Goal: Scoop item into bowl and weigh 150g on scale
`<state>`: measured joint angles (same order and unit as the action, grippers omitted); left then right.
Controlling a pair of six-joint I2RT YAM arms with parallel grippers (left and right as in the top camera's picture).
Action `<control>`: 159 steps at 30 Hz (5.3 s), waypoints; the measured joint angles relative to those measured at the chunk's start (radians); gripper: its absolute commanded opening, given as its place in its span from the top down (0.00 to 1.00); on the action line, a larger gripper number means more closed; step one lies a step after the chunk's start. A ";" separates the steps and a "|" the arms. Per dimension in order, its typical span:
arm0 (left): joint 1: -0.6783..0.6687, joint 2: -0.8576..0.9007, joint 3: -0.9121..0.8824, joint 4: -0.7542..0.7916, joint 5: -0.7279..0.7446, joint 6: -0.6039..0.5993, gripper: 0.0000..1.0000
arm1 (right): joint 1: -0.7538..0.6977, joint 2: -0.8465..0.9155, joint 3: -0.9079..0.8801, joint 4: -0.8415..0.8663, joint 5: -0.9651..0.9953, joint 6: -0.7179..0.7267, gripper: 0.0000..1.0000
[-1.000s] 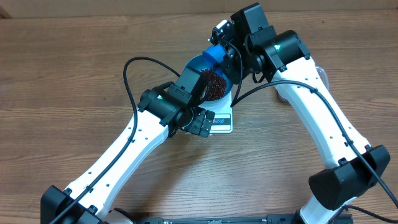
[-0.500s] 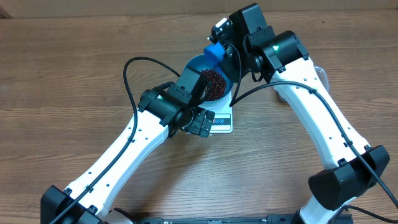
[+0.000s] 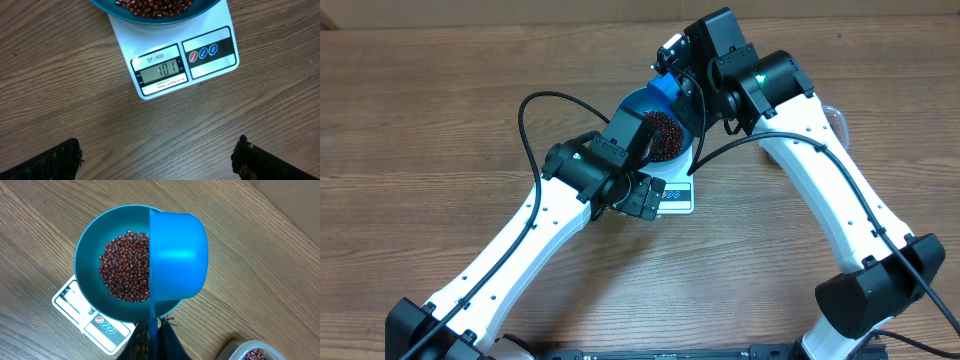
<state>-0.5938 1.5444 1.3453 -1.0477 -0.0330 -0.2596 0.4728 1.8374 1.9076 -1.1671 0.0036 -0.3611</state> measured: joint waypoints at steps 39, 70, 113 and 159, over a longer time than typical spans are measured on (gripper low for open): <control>0.000 0.000 0.000 0.000 0.000 0.000 0.00 | -0.547 -0.138 0.005 -0.154 -0.219 0.355 0.96; 0.000 0.000 0.000 0.000 0.000 0.000 0.00 | -0.293 0.046 -0.146 -0.202 0.542 0.512 0.96; 0.000 0.000 0.000 0.000 0.000 0.000 0.01 | -0.237 0.171 -0.147 -0.218 0.525 0.457 0.96; 0.000 0.000 0.000 0.000 0.000 0.000 0.01 | -0.594 0.171 -0.146 -0.163 -0.354 0.151 0.96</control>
<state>-0.5938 1.5444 1.3453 -1.0473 -0.0330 -0.2596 -0.1207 2.0083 1.7615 -1.3296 -0.3504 -0.2100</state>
